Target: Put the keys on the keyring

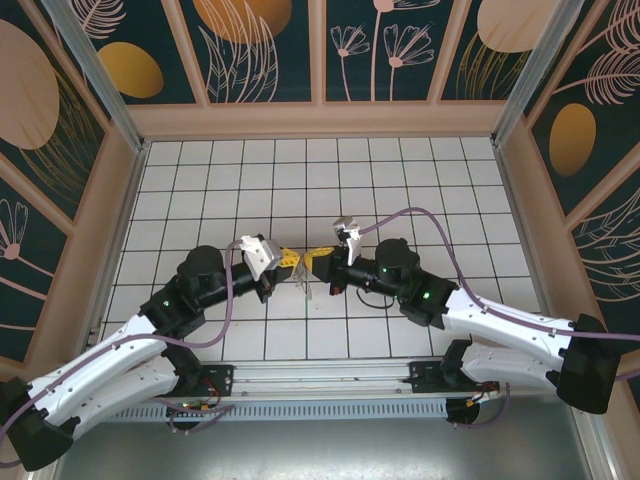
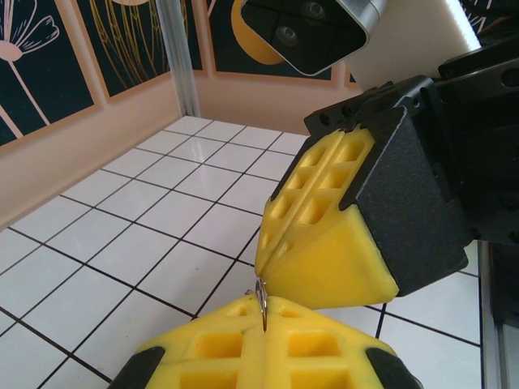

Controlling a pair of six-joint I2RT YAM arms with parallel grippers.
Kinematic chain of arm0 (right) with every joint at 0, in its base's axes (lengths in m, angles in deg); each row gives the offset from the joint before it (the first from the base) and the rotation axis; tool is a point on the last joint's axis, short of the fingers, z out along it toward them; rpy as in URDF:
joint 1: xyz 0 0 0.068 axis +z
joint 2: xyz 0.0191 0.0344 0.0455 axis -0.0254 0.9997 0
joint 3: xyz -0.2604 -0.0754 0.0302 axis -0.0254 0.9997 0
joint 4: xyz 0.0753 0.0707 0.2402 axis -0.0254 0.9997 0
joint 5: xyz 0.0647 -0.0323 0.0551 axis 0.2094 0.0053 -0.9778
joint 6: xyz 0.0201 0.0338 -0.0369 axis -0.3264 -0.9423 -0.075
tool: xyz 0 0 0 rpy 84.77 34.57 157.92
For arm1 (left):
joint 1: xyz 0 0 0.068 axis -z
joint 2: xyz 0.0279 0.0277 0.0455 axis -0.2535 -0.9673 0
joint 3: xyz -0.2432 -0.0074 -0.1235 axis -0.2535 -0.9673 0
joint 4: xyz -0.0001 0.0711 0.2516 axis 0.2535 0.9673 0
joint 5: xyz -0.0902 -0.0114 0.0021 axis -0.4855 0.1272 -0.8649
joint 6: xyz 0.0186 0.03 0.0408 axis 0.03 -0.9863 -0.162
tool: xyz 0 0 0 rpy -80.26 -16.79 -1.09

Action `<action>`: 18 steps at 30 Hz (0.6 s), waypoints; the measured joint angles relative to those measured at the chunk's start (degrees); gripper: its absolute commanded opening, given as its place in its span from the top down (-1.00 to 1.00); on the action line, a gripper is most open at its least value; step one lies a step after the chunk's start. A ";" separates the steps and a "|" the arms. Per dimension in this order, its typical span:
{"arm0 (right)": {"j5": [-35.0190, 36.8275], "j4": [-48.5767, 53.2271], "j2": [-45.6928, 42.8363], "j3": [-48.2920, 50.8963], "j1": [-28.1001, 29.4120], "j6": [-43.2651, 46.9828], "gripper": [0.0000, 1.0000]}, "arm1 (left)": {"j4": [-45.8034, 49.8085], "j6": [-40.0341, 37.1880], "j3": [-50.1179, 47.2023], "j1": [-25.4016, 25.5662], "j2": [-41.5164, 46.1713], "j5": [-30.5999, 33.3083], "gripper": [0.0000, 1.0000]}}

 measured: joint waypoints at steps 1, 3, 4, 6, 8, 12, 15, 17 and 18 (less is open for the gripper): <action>-0.24 0.00 -0.04 0.00 -0.04 0.00 1.00 | -0.33 0.26 -0.26 0.00 0.28 -0.02 1.00; -0.66 0.00 -0.35 0.00 -0.07 0.02 0.99 | -1.14 0.76 -0.70 0.00 0.83 -0.24 1.00; -0.92 -0.02 -0.68 0.02 -0.07 0.04 0.97 | -1.60 1.11 -0.92 0.00 1.14 -0.46 1.00; -1.62 -0.15 -1.40 0.07 -0.07 0.11 0.92 | -2.45 1.77 -1.16 0.00 1.75 -1.03 1.00; -2.40 -0.72 -2.32 0.42 -0.04 0.26 0.83 | -3.02 2.21 -1.25 0.07 2.32 -1.60 1.00; -3.15 -1.51 -4.26 1.49 -0.22 1.29 0.71 | -4.17 2.97 -1.27 0.22 3.23 -2.71 1.00; -3.08 -0.94 -4.79 1.70 -0.87 2.34 0.55 | -5.62 3.45 -1.27 0.22 4.13 -3.17 1.00; -3.15 -0.13 -5.25 1.75 -0.96 3.26 0.47 | -6.03 3.67 -1.27 0.22 4.57 -3.54 1.00; -3.21 0.31 -5.55 1.75 -0.96 3.98 0.45 | -6.16 3.78 -1.27 0.22 4.70 -3.76 1.00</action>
